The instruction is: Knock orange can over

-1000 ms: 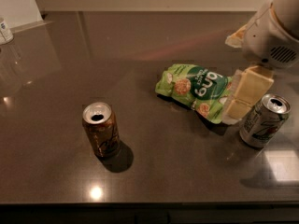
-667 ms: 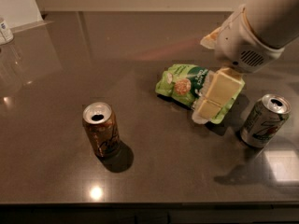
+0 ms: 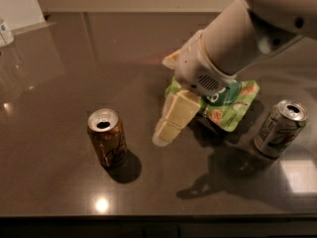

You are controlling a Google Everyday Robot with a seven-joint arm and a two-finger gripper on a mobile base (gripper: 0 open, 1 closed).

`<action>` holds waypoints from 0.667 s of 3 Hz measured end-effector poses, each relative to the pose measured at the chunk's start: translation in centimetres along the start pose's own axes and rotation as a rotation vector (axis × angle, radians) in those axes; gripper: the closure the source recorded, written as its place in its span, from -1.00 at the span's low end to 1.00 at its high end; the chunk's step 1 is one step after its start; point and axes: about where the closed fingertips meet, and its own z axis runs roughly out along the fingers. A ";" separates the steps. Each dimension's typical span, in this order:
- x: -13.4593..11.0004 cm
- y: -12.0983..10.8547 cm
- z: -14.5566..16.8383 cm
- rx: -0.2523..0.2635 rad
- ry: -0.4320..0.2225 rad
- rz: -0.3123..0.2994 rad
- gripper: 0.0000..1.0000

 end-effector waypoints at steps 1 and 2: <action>-2.2 2.0 3.2 -0.073 -0.060 -0.037 -1.00; -3.9 3.5 5.8 -0.126 -0.102 -0.068 -1.00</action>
Offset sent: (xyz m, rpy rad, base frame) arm -0.0298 0.1032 -0.0493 0.1346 0.0812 0.2159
